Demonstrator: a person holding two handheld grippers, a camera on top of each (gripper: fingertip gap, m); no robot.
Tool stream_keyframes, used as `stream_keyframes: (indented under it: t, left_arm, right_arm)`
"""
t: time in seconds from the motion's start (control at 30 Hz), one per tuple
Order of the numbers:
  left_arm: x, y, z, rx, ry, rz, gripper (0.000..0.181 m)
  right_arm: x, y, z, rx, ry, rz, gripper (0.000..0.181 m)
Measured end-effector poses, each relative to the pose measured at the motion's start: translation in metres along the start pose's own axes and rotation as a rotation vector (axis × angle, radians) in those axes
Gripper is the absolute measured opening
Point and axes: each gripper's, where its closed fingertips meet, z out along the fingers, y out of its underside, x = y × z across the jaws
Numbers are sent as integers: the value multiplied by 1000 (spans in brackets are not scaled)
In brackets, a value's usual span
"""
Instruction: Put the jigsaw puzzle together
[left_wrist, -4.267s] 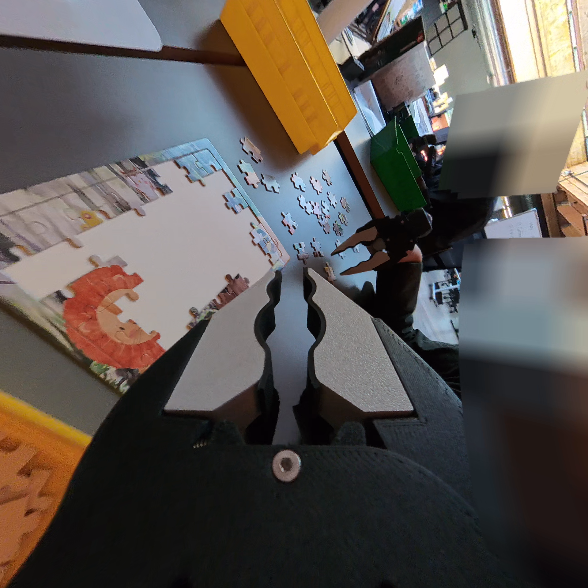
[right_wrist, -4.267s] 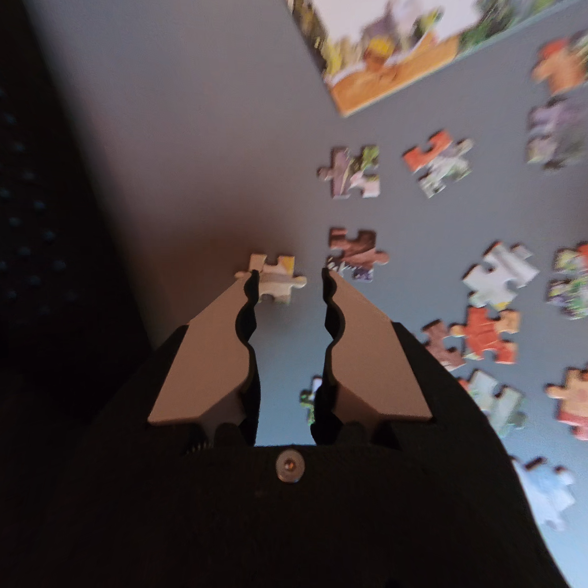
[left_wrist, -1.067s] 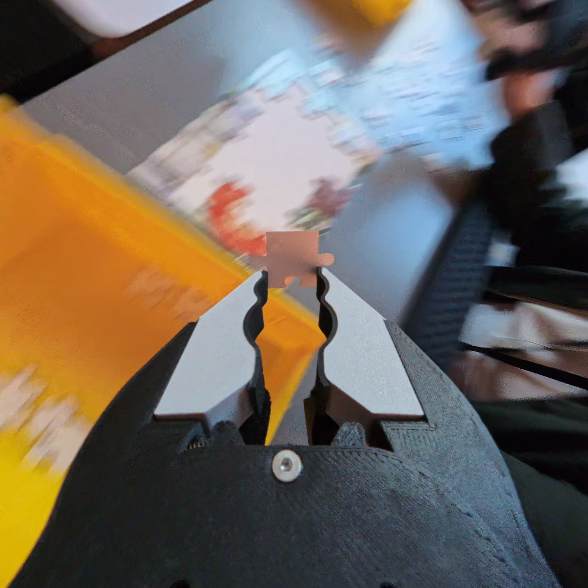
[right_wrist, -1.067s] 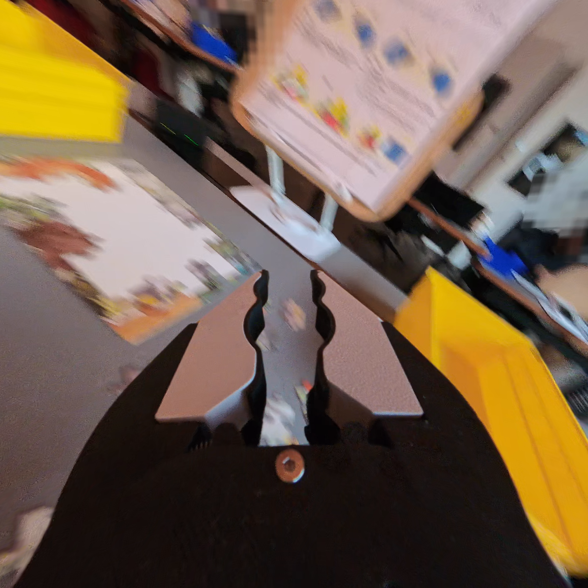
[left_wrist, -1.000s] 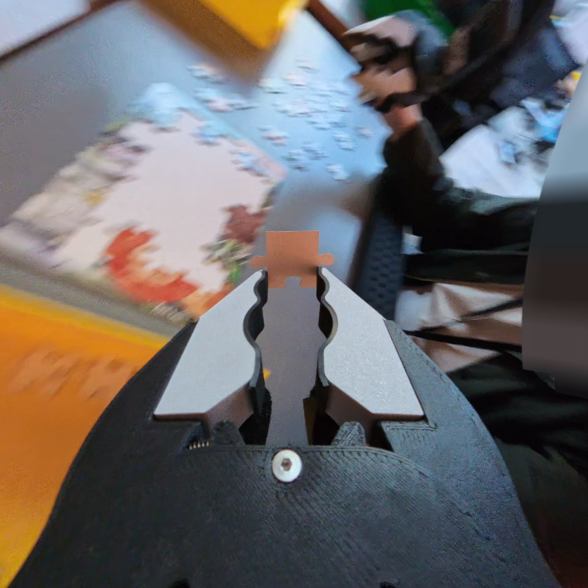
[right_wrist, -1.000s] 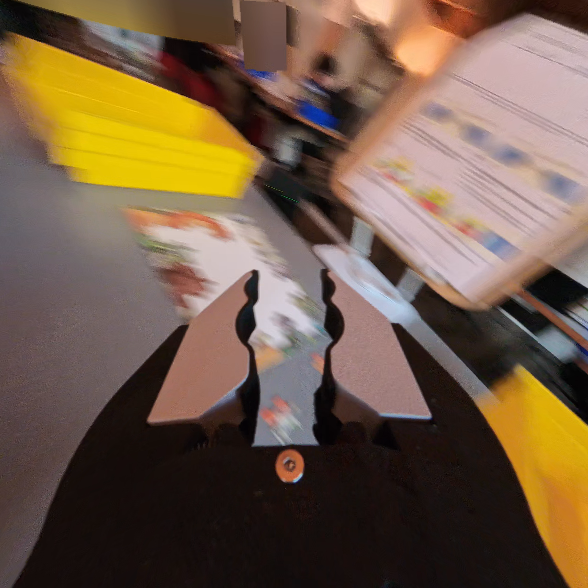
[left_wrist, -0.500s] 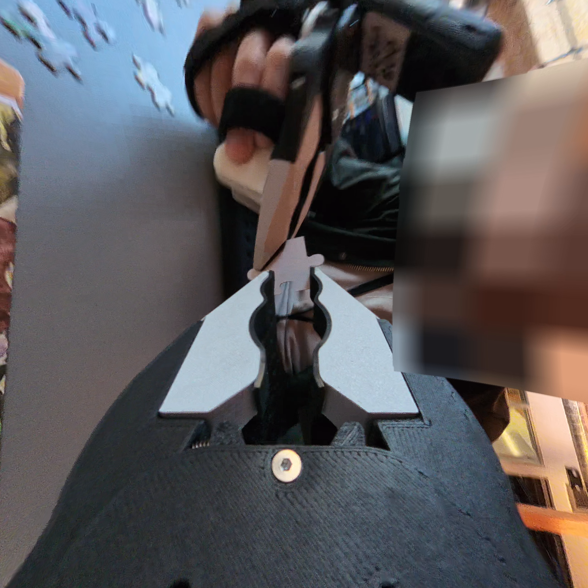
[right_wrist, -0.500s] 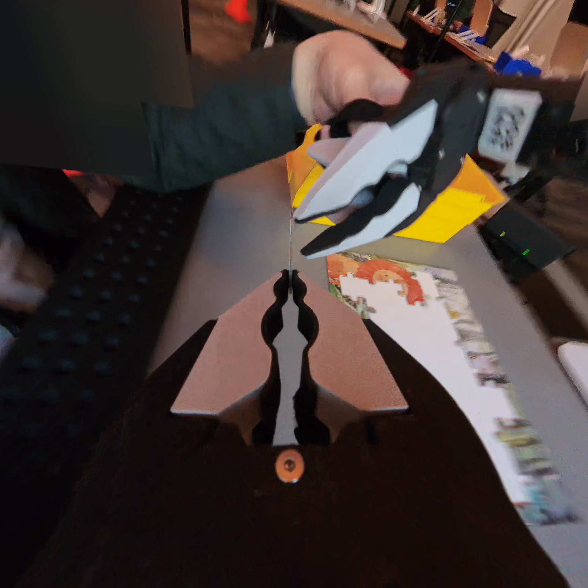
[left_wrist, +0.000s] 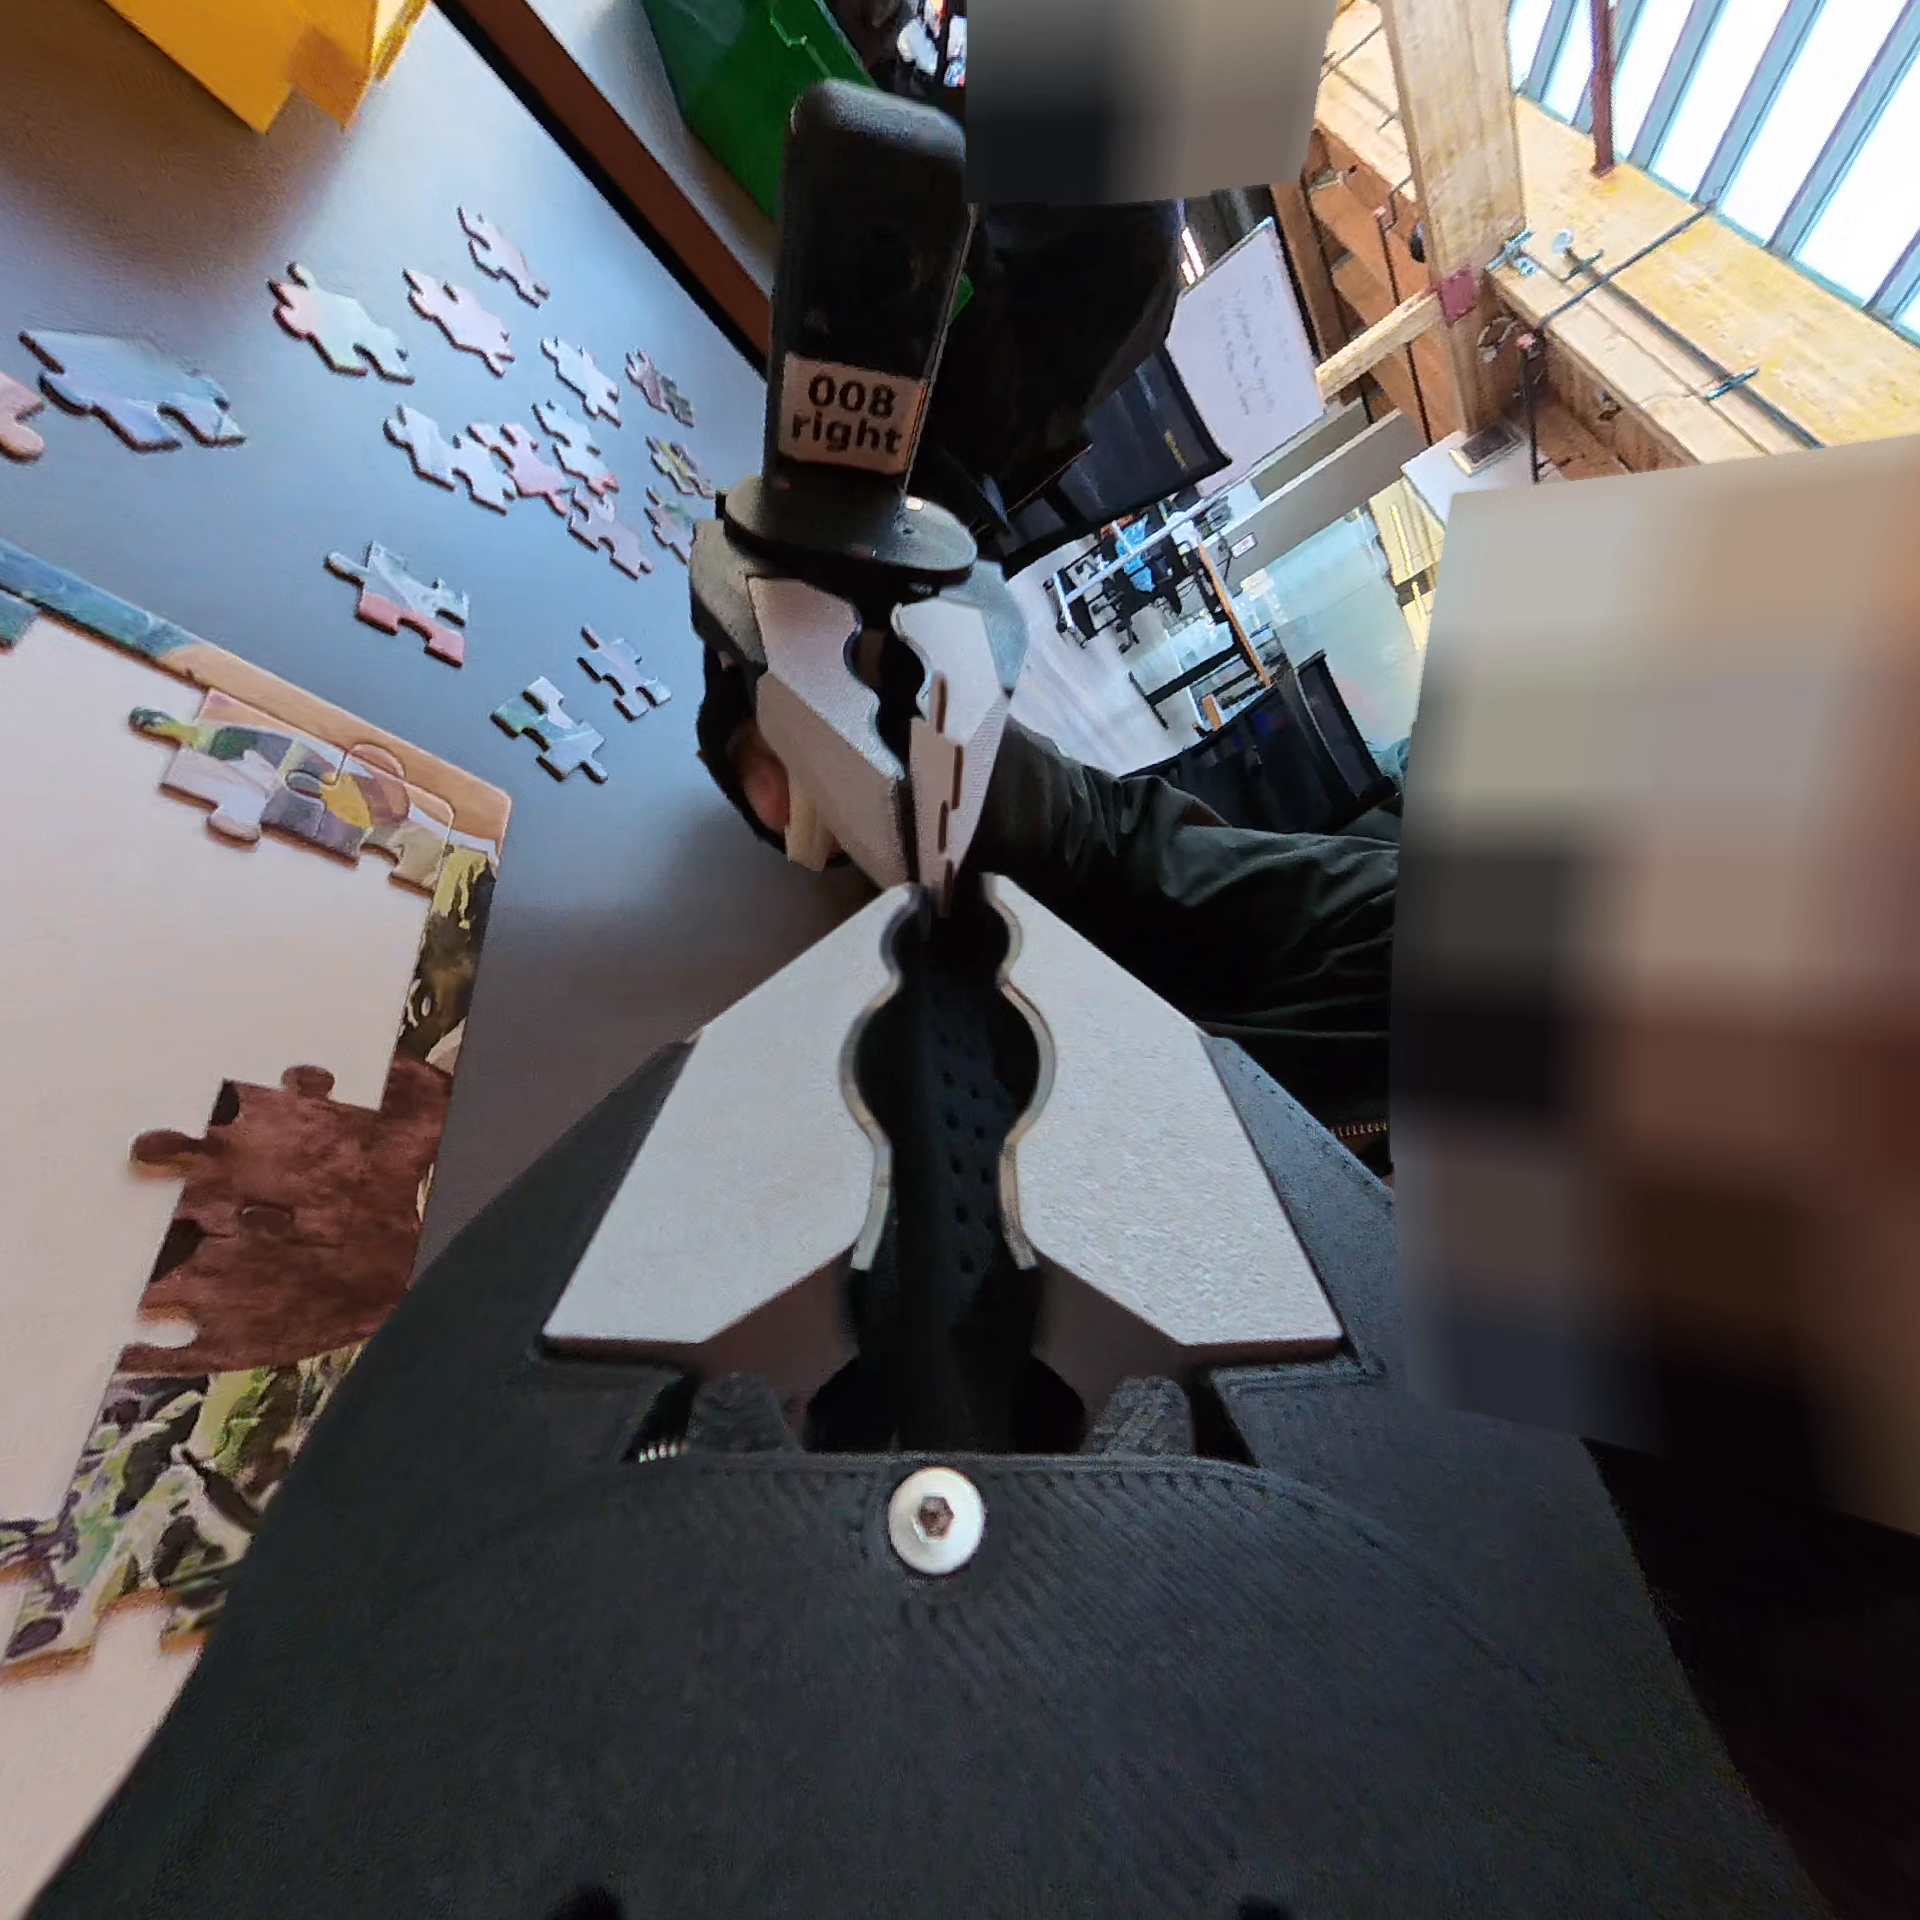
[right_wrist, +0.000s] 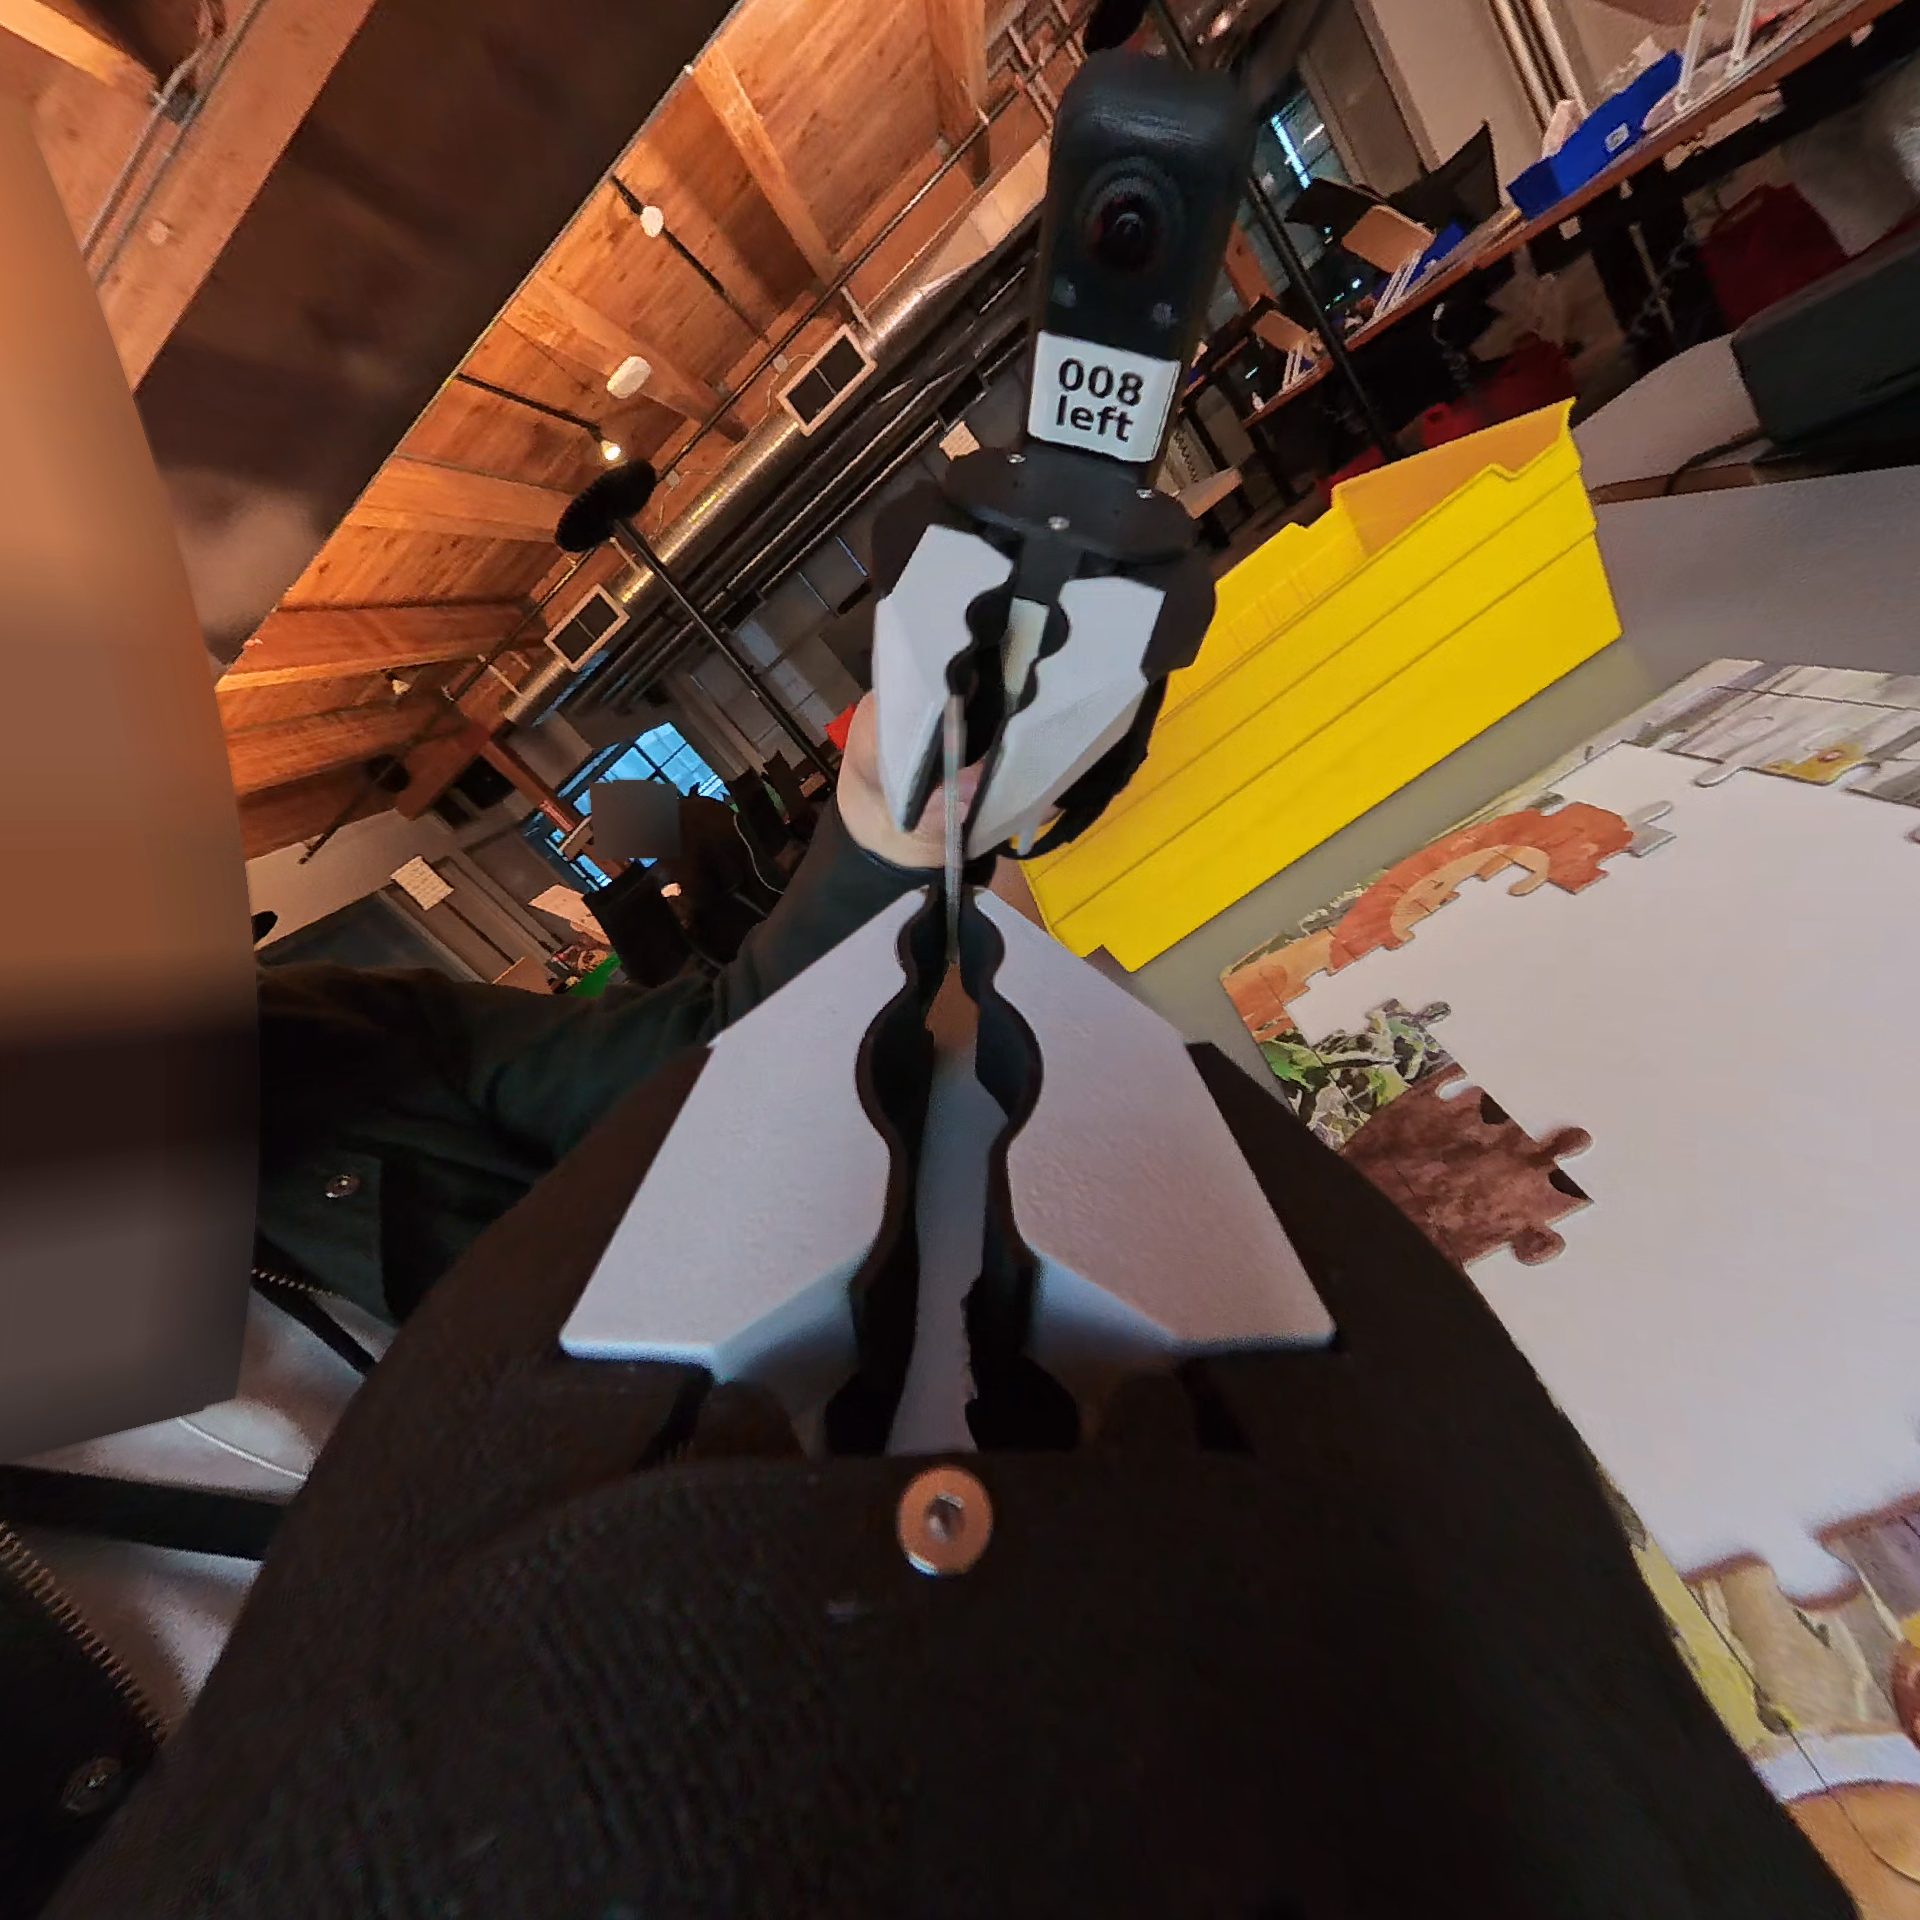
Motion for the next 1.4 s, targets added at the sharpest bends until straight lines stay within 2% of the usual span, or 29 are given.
stream_keyframes:
  t: [0.17,0.2,0.27,0.3,0.4,0.5,0.67,0.8,1.03,1.2,1.4]
  left_arm:
    - [-15,1,-2,1,-73,-4,0]
    - [-18,3,-3,-5,-84,-11,0]
    - [-26,6,-6,-19,-127,-33,0]
    - [-31,8,-7,-25,-150,-41,0]
    - [-39,10,-8,-33,-202,-48,0]
    - [-48,11,-8,-32,-245,-75,0]
    - [-60,1,-17,65,-273,-128,0]
    - [-72,3,-10,108,-232,-198,0]
    - [-84,7,-4,94,-237,-195,0]
    - [-85,0,-7,167,-207,-221,0]
    - [-90,-4,6,245,-120,-288,0]
  right_arm:
    - [8,5,0,-19,13,13,3]
    - [9,5,-1,-31,25,-7,7]
    - [16,2,-7,-56,100,-99,27]
    - [21,-3,-13,-55,157,-166,29]
    - [39,-17,-37,-56,341,-321,29]
    - [48,-29,-52,-24,426,-378,29]
    - [58,-31,-58,-46,532,-481,28]
    - [70,-31,-61,-52,629,-546,19]
    - [84,-38,-77,6,689,-436,12]
    - [85,-43,-84,72,670,-346,9]
    - [88,-47,-91,122,662,-280,6]
